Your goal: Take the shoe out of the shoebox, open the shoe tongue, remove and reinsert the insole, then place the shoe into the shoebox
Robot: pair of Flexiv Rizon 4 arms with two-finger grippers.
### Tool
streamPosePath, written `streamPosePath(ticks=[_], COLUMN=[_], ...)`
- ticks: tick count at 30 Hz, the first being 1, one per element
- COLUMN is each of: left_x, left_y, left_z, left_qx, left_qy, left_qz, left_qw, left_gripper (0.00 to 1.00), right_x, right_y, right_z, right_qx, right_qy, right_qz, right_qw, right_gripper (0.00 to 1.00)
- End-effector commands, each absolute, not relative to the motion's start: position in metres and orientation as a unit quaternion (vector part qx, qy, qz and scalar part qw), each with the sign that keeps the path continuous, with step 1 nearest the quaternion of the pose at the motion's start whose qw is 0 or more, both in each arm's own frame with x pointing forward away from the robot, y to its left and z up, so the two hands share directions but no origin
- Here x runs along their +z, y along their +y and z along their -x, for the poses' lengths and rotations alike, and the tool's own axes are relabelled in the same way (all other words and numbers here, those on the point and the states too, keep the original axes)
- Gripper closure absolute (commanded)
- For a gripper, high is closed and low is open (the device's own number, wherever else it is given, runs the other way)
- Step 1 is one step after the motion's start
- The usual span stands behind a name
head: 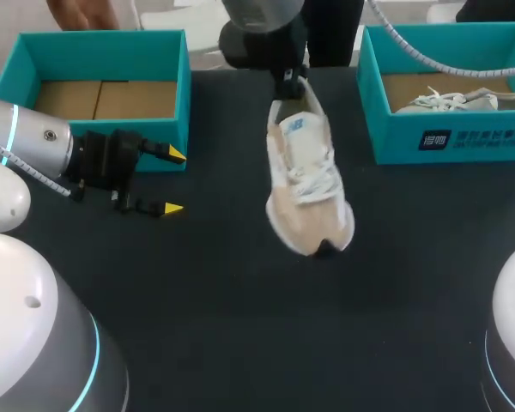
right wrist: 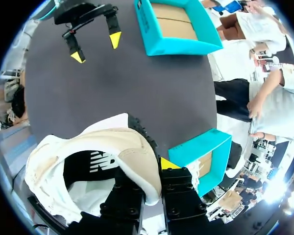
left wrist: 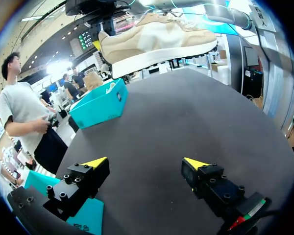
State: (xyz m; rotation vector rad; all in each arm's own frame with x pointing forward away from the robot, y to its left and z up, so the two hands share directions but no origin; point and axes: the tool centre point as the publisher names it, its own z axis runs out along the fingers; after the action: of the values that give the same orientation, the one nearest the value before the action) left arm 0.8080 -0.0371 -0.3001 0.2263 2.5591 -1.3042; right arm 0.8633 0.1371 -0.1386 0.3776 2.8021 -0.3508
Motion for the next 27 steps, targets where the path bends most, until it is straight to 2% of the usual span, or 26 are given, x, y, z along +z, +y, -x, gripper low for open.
streamPosePath(ticks=[1, 7, 27], left_x=[-0.300, -0.300, -0.300], left_y=[-0.037, -0.037, -0.037], left_z=[-0.807, -0.807, -0.807], left_qx=[-0.447, -0.447, -0.447], left_qy=[0.881, 0.881, 0.881], left_qz=[-0.078, -0.078, -0.078], left_qw=[0.130, 0.130, 0.130], left_gripper=[0.00, 0.00, 0.00], right_x=[-0.131, -0.128, -0.128], right_y=[0.093, 0.028, 0.028], right_z=[-0.893, -0.931, -0.931], right_qx=[-0.105, -0.095, -0.095], right_qy=[0.978, 0.973, 0.973], right_qz=[-0.115, -0.146, -0.146], right_qw=[0.137, 0.151, 0.151], right_gripper=[1.00, 1.00, 1.00])
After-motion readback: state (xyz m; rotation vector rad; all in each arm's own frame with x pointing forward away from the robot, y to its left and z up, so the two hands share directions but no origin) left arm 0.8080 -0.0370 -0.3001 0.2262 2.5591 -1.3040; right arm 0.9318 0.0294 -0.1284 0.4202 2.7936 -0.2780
